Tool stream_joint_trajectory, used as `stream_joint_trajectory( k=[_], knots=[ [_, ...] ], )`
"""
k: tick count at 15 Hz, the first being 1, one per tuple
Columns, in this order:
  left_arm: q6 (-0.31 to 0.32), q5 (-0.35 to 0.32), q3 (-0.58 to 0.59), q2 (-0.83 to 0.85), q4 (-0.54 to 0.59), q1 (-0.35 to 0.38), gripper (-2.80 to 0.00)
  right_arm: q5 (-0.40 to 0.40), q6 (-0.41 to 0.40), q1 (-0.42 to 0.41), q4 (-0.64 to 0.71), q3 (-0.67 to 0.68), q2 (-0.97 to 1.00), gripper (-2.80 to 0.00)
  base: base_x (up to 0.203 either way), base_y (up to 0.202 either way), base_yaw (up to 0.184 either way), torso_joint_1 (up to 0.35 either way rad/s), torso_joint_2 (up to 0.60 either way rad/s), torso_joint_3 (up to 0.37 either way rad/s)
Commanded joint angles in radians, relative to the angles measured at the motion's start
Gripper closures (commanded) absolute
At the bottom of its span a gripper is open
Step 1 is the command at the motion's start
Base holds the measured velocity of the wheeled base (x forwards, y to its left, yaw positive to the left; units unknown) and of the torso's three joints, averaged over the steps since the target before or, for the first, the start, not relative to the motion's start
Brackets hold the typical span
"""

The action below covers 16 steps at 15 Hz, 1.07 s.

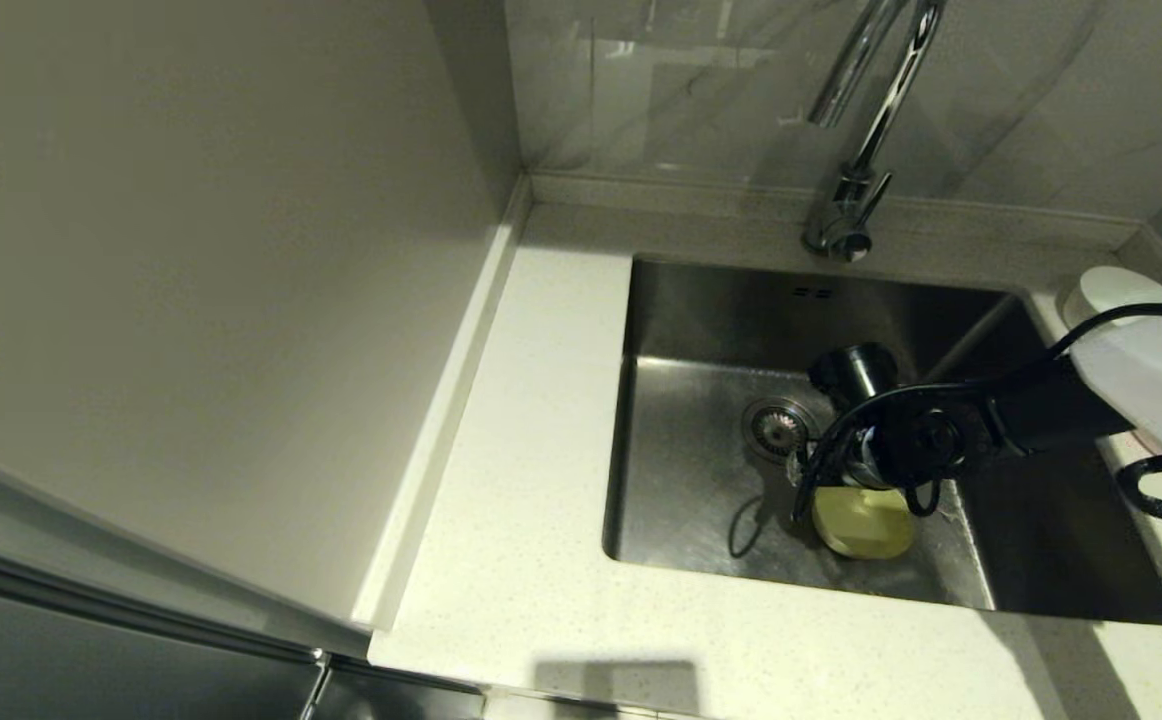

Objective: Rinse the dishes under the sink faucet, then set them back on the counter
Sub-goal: Put a bowl back to the table from the sink

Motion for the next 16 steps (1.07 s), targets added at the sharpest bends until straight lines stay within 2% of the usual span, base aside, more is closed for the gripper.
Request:
stream_joint_trajectory(
  k=[1,5,11,16],
  knots=[
    [-0.001,0.001,0.000,-0.002,0.000,0.000,0.00,-0.002,0.002,0.001,0.000,0.001,0.039,-2.80,0.000,0.000,0.000,0.000,0.00,0.000],
    [-0.001,0.001,0.000,-0.002,0.000,0.000,0.00,-0.004,0.008,0.000,-0.005,-0.017,0.105,-2.80,0.000,0.000,0.000,0.000,0.00,0.000],
    [-0.001,0.001,0.000,-0.002,0.000,0.000,0.00,-0.006,0.001,-0.028,-0.003,-0.143,0.186,-2.80,0.000,0.000,0.000,0.000,0.00,0.000],
    [-0.001,0.001,0.000,-0.002,0.000,0.000,0.00,-0.029,-0.018,-0.059,-0.003,-0.180,0.236,-2.80,0.000,0.000,0.000,0.000,0.00,0.000]
  ],
)
